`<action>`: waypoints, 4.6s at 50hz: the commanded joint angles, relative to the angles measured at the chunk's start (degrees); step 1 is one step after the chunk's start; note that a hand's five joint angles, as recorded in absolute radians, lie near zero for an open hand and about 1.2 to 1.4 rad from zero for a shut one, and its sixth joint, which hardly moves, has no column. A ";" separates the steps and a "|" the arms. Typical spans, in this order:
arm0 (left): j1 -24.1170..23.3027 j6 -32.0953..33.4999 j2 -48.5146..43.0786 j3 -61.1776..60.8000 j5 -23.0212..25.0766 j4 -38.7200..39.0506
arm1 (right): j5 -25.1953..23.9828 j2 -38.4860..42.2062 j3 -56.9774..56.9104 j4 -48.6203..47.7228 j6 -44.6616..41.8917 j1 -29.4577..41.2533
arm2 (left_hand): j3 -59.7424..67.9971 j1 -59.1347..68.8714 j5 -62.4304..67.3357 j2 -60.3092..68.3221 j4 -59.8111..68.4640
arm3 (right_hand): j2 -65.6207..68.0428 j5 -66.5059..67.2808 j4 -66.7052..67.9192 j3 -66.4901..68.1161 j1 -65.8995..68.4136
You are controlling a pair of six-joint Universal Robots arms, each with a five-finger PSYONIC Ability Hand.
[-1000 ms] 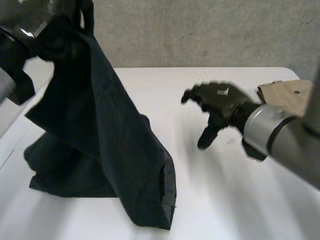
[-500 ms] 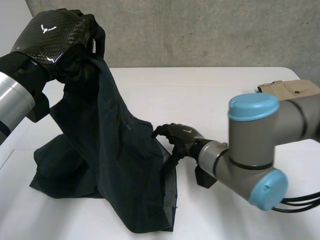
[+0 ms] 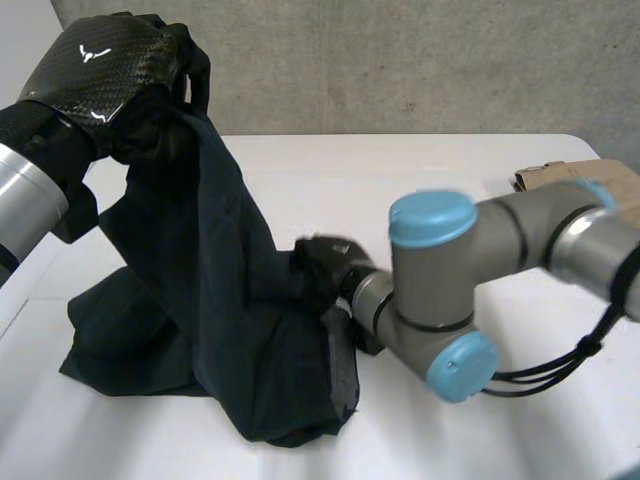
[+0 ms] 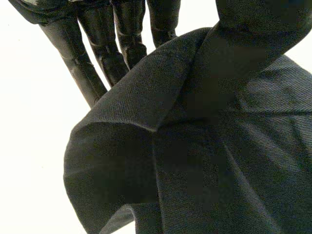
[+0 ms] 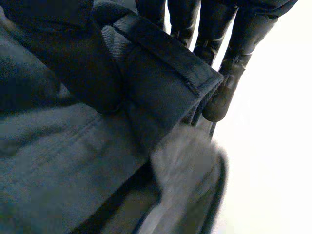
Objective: Fold the laundry.
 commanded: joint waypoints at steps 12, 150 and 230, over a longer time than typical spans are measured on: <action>0.17 0.06 3.58 2.04 -0.29 -0.54 | -6.40 -35.51 1.92 20.58 -43.29 -12.44 | 9.80 12.97 11.54 9.65 9.73 | 12.49 14.97 12.09 13.14 24.21; -11.17 5.15 -50.81 14.70 -15.15 8.60 | -7.19 -15.58 37.51 -20.62 -42.15 -26.15 | -43.86 -40.69 -42.12 -44.01 -43.93 | -32.88 -30.40 -33.28 -32.23 -21.16; -13.81 40.84 -6.09 -13.87 -14.27 -31.56 | -8.15 -49.32 41.81 36.40 -73.17 -28.78 | 12.81 15.98 14.54 12.66 12.74 | 12.49 14.97 12.09 13.14 24.21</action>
